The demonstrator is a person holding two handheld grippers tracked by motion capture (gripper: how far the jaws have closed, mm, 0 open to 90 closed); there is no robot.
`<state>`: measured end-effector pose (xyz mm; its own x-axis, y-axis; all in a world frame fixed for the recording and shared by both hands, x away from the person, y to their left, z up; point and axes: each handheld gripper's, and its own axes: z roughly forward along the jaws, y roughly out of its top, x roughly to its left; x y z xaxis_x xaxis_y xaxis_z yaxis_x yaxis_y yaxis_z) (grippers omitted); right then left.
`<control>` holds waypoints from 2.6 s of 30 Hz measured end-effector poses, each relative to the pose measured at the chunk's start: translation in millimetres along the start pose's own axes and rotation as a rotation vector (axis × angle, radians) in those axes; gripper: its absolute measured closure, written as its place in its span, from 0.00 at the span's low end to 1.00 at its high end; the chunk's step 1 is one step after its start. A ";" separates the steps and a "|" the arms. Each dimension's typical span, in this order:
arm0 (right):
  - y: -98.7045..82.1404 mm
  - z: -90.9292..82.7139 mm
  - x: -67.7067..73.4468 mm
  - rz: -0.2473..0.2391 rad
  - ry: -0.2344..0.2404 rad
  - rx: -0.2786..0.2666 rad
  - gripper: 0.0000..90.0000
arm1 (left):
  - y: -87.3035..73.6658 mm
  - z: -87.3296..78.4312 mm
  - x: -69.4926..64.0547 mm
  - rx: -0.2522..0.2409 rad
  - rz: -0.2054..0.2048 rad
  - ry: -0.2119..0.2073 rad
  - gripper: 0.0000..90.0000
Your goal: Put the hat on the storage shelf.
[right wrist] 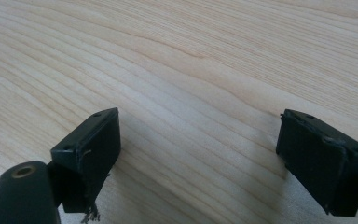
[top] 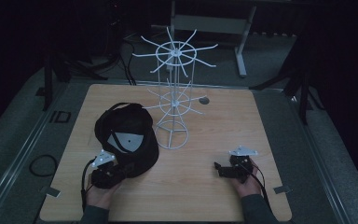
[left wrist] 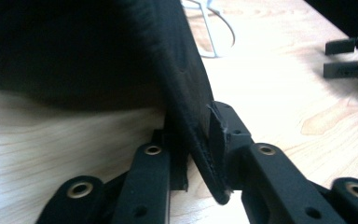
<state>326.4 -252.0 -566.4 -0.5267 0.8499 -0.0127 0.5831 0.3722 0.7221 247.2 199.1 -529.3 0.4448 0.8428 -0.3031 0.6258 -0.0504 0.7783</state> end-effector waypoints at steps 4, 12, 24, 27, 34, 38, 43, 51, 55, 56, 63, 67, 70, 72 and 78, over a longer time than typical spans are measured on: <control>0.0 0.0 0.0 0.000 0.000 0.000 0.15 | 1.9 -4.3 2.8 -0.015 -0.015 -0.002 0.93; 0.0 0.0 0.0 0.000 0.000 0.000 0.15 | 4.9 -7.2 1.7 -0.024 -0.010 0.008 0.96; 0.3 0.3 0.0 -0.001 0.003 0.000 0.15 | 11.2 -11.4 5.3 -0.024 0.021 0.038 0.96; 0.3 0.3 0.0 -0.002 0.003 0.001 0.15 | 14.1 -12.9 6.4 -0.033 0.030 0.044 0.96; 0.3 0.3 0.0 -0.002 0.003 0.001 0.15 | 18.2 -16.9 10.7 -0.050 0.033 0.062 0.96; 0.3 0.3 0.1 -0.002 0.003 0.001 0.15 | 20.6 -20.2 14.4 -0.059 0.031 0.079 0.96; 0.3 0.3 0.1 -0.002 0.003 0.001 0.15 | 23.3 -25.8 18.5 -0.068 0.033 0.097 0.96; 0.3 0.3 0.1 -0.002 0.003 0.001 0.15 | 30.6 -34.4 22.1 -0.083 0.041 0.116 0.96; 0.3 0.3 0.1 -0.002 0.004 0.001 0.15 | 35.7 -38.1 21.4 -0.098 0.047 0.125 0.96; 0.3 0.3 0.1 -0.002 0.003 0.001 0.15 | 36.6 -38.8 21.5 -0.100 0.051 0.125 0.96; 0.4 0.5 0.3 -0.005 0.007 0.002 0.14 | 44.7 -44.7 21.2 -0.122 0.059 0.136 0.96; 0.4 0.5 0.3 -0.005 0.007 0.002 0.14 | 48.5 -48.2 21.2 -0.134 0.065 0.149 0.96; 0.4 0.5 0.3 -0.005 0.007 0.002 0.14 | 51.0 -50.6 21.2 -0.143 0.068 0.155 0.96; 0.4 0.5 0.2 -0.006 0.007 0.002 0.14 | 52.9 -52.2 21.4 -0.149 0.070 0.160 0.96; 0.4 0.5 0.3 -0.006 0.007 0.002 0.14 | 58.1 -55.9 21.4 -0.166 0.071 0.174 0.96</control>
<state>326.8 -251.4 -566.4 -0.5343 0.8452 -0.0121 0.5812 0.3777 0.7208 257.3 244.1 -459.8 0.3583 0.9204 -0.1563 0.4767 -0.0365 0.8783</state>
